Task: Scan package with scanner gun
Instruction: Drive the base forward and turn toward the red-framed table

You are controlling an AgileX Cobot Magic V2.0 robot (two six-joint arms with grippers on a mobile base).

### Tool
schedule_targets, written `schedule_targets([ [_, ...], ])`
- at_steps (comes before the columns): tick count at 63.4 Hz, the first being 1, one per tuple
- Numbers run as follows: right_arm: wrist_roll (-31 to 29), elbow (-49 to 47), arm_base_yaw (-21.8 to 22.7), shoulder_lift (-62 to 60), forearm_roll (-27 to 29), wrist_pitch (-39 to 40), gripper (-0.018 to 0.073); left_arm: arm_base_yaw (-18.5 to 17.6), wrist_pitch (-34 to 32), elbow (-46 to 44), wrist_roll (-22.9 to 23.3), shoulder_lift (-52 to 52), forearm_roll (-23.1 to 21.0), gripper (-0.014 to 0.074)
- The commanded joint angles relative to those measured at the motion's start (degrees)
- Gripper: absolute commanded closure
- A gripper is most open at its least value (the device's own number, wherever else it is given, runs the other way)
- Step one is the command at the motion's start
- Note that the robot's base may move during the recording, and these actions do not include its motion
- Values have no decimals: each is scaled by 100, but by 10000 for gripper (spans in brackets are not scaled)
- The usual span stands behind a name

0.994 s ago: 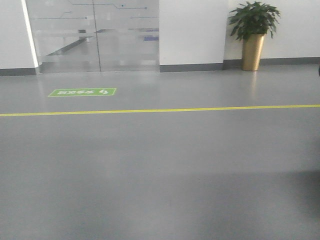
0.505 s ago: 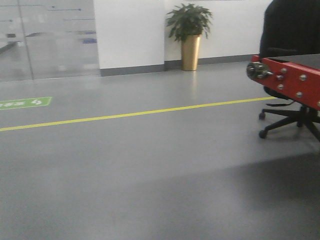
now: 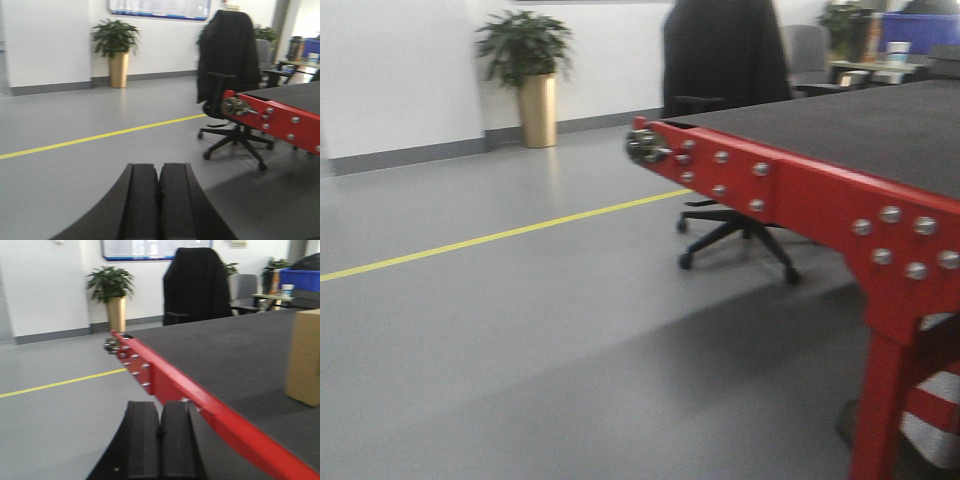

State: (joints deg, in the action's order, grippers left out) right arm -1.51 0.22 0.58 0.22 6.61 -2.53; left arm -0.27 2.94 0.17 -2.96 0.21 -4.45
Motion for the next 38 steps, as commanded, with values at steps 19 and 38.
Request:
schedule_targets([
  [19, -3, -22, 35, -22, -12, 92, 727, 14, -84, -17, 14, -21, 4, 707],
  [38, -3, -22, 35, -22, -12, 92, 727, 14, -84, -17, 14, -21, 4, 707],
])
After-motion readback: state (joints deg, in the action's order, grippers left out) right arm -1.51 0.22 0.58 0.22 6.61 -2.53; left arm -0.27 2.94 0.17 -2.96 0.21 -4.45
